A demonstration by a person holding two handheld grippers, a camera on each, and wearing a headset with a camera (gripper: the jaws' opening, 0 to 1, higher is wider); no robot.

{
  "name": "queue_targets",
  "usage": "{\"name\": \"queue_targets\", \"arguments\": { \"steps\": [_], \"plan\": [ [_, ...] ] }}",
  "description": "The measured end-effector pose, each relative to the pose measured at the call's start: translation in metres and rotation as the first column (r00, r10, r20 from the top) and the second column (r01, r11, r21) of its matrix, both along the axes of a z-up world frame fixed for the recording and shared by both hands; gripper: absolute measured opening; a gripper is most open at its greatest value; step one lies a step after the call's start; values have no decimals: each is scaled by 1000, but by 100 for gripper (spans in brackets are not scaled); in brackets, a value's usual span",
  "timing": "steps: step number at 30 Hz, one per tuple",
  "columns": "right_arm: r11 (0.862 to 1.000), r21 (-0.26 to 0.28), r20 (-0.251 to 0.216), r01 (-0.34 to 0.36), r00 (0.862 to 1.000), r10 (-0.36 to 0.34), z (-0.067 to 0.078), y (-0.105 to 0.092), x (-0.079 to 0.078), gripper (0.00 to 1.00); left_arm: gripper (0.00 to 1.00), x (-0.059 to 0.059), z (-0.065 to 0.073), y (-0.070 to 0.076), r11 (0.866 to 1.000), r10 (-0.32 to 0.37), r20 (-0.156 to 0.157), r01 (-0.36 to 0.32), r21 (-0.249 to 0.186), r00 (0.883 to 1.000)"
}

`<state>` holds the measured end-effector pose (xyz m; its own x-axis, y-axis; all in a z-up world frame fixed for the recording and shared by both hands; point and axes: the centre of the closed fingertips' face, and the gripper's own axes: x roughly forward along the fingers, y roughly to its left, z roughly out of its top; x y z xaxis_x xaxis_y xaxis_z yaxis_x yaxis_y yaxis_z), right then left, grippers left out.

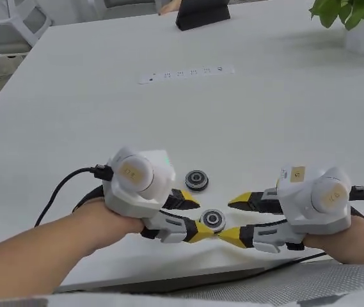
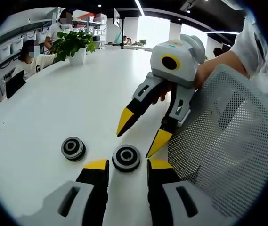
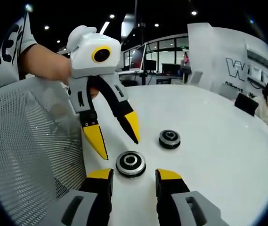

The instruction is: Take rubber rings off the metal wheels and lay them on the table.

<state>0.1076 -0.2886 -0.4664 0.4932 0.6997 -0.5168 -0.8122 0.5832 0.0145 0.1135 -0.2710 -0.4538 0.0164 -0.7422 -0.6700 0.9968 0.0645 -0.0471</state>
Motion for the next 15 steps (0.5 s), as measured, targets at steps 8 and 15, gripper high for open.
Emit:
{"name": "queue_targets", "arguments": {
  "steps": [8, 15],
  "plan": [
    [1000, 3, -5, -6, 1000, 6, -2, 1, -1, 29, 21, -2, -2, -2, 1000, -9, 4, 9, 4, 1000],
    [1000, 2, -11, -13, 1000, 13, -3, 2, -2, 27, 18, -3, -5, -3, 1000, -12, 9, 12, 15, 1000]
  ]
}}
